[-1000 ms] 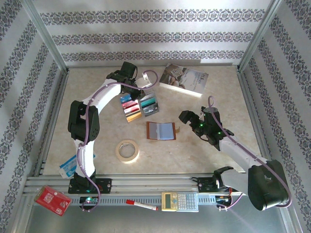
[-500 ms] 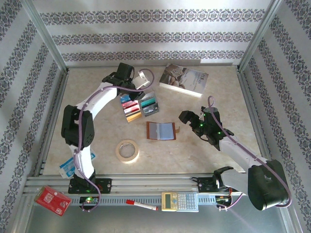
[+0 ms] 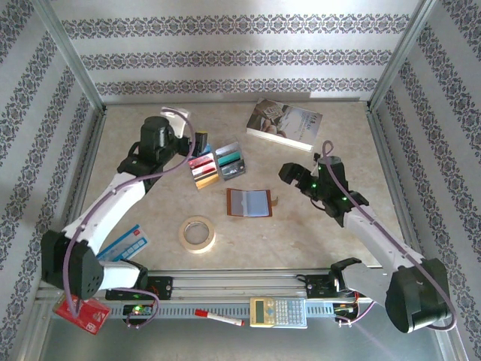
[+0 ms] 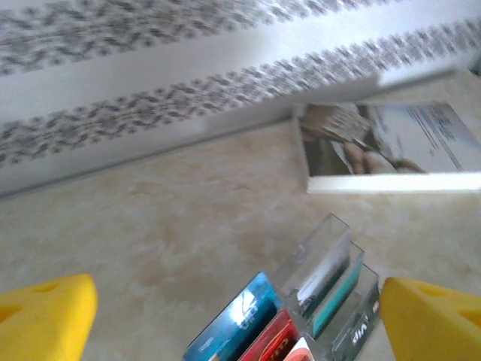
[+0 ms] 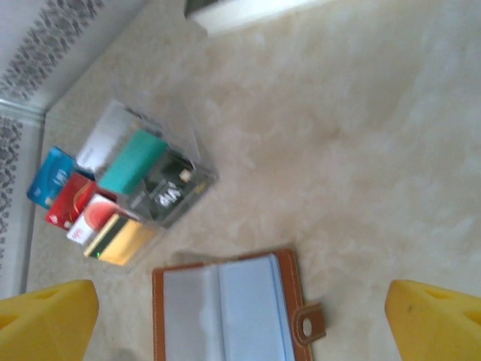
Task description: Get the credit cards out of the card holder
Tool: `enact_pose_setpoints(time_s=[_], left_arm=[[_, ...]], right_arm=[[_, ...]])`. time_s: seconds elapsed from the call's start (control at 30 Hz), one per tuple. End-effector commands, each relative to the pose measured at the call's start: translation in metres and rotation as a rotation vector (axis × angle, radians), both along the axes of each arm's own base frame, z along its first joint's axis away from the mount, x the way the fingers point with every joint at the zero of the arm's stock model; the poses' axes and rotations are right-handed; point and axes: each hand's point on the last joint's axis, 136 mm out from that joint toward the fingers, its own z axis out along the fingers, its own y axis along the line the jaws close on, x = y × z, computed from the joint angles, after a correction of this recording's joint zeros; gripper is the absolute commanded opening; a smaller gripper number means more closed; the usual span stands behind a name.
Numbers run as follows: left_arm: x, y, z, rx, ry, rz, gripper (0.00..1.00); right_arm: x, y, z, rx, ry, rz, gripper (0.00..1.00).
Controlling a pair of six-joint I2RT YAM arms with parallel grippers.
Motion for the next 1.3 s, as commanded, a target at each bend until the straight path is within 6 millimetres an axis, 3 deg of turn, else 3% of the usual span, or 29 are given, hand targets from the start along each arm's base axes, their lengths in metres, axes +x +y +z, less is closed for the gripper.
enact_pose_setpoints(time_s=[0.0,0.13,0.23,0.43,0.6,0.77,0.87,1.03,1.27], left_arm=[[-0.012,0.044,0.032,-0.100,-0.109,0.222,1.00],[-0.037,0.083,0.030,-0.147,-0.162,0.399,1.00],[-0.052,0.113,0.012,-0.156,-0.197,0.534,1.00],[-0.083,0.172,-0.047,-0.151,-0.228,0.807,1.00],[-0.106,0.206,-0.086,-0.086,-0.227,0.987,1.00],[-0.093,0.203,-0.111,0.016,-0.210,0.903,1.00],[-0.077,0.192,-0.126,0.063,-0.195,0.805,1.00],[-0.053,0.171,-0.137,0.050,-0.236,0.648,1.00],[-0.033,0.155,-0.172,0.029,-0.159,0.501,1.00]], right_arm=[[0.010,-0.031,0.045,-0.190,-0.144,-0.067,0.98],[0.017,-0.060,0.085,-0.353,-0.274,-0.155,0.98],[0.019,-0.087,0.097,-0.462,-0.321,-0.268,0.98],[0.016,-0.132,0.077,-0.652,-0.394,-0.445,0.98],[0.002,-0.160,0.035,-0.759,-0.413,-0.510,0.98],[-0.010,-0.188,-0.009,-0.783,-0.328,-0.551,0.98],[-0.004,-0.188,-0.022,-0.779,-0.311,-0.522,0.98],[0.015,-0.178,-0.034,-0.753,-0.361,-0.468,0.98],[0.045,-0.161,-0.032,-0.709,-0.468,-0.361,0.98]])
